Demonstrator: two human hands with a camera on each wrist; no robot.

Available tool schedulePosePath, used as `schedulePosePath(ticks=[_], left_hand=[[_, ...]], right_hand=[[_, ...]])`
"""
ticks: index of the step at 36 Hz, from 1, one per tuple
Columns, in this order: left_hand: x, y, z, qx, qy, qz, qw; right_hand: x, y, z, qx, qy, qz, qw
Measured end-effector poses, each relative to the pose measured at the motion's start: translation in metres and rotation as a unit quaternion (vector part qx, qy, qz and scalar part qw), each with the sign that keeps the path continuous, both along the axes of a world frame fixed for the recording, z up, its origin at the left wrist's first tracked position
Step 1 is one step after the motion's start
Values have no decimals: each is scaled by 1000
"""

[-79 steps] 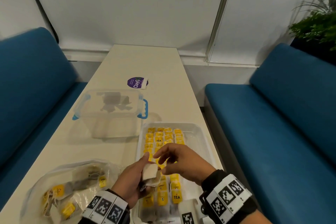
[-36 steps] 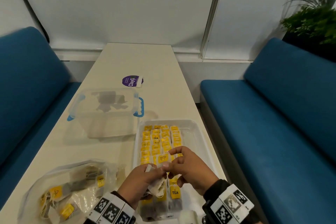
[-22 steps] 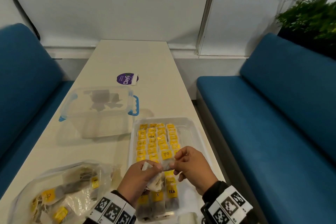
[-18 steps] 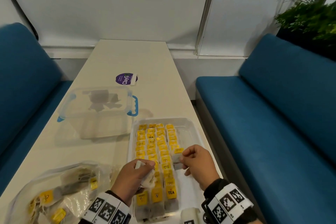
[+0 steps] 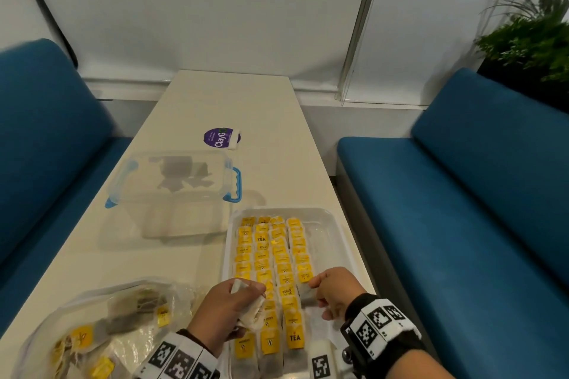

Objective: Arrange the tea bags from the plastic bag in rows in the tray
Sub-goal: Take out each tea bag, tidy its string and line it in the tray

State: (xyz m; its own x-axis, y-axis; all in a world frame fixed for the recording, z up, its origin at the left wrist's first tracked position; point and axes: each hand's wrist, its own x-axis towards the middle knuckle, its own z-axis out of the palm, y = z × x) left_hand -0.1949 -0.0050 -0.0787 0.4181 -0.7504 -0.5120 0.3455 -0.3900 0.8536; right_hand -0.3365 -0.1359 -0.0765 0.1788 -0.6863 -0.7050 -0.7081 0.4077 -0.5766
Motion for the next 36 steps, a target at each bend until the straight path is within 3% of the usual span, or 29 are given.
schedulePosePath(ticks=[5, 10, 16, 22, 25, 36], left_hand=[[1, 0, -1, 9, -3, -7, 1000], [1, 1, 1, 11, -1, -16, 1000], [1, 3, 5, -3, 66, -6, 998], [-6, 3, 15, -19, 121, 26, 992], [-8, 4, 19, -22, 137, 27, 990], [-14, 12, 21, 13, 127, -17, 992]], right_hand=[[1, 0, -1, 48, 28, -3, 998], [0, 0, 5, 24, 34, 16, 999], [-2, 0, 30, -60, -77, 58, 994], [4, 19, 60, -110, -203, 165, 959], [7, 30, 61, -144, -216, 218, 941], [12, 50, 47, -263, -210, 293, 895]])
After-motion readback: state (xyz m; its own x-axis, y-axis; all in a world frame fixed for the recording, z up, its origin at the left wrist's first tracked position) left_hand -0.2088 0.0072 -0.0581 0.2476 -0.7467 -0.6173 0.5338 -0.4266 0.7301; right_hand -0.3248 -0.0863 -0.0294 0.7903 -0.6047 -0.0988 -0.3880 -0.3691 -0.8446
